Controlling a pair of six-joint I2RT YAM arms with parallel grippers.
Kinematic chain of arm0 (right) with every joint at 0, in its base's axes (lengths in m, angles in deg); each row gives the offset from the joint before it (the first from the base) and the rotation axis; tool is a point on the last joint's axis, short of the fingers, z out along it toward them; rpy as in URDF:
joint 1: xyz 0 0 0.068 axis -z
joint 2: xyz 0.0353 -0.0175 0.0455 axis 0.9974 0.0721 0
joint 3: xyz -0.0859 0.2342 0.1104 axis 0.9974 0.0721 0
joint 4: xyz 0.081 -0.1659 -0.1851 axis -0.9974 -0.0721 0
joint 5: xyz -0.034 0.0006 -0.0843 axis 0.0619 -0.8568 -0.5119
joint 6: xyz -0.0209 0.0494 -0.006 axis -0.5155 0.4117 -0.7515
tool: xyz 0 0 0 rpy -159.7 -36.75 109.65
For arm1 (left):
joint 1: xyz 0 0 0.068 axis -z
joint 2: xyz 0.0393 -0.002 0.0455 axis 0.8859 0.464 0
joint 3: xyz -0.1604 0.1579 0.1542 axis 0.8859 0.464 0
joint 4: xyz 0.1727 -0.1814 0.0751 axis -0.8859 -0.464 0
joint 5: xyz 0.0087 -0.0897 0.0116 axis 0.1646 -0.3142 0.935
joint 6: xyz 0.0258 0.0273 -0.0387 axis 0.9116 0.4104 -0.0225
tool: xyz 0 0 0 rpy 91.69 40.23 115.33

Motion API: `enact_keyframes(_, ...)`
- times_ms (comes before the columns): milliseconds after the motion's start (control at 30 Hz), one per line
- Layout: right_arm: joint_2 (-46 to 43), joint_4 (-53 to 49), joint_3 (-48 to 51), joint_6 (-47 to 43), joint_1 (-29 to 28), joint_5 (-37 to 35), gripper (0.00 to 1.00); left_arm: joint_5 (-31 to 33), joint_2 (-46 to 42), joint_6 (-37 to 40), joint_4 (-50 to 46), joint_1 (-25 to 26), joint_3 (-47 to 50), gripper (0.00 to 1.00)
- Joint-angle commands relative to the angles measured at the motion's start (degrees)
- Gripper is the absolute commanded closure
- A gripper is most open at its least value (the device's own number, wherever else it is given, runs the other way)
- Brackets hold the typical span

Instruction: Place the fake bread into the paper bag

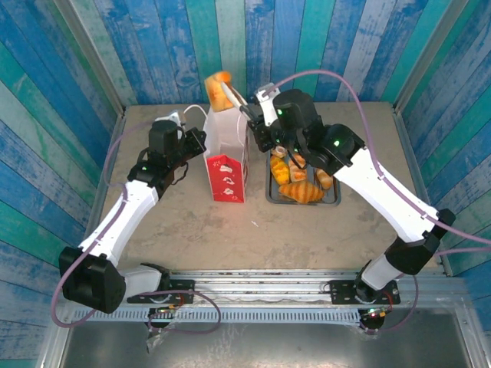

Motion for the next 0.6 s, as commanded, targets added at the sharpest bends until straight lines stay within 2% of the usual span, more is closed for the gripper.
enact_keyframes(0, 0.3, -1.6, -1.2, 0.3, -0.2, -2.4, 0.9, -0.1, -1.3, -0.4, 1.9, 0.3, 1.0, 1.0)
enact_keyframes(267, 2.7, -8.5, -2.1, -0.4, -0.3, -3.7, 0.9, 0.2, -1.3, -0.9, 2.3, 0.3, 2.0, 1.0)
enact_keyframes(567, 2.8, -8.9, -4.7, -2.4, -0.2, -4.1, 0.9, -1.3, -0.9, -0.9, 2.6, 0.3, 1.5, 1.0)
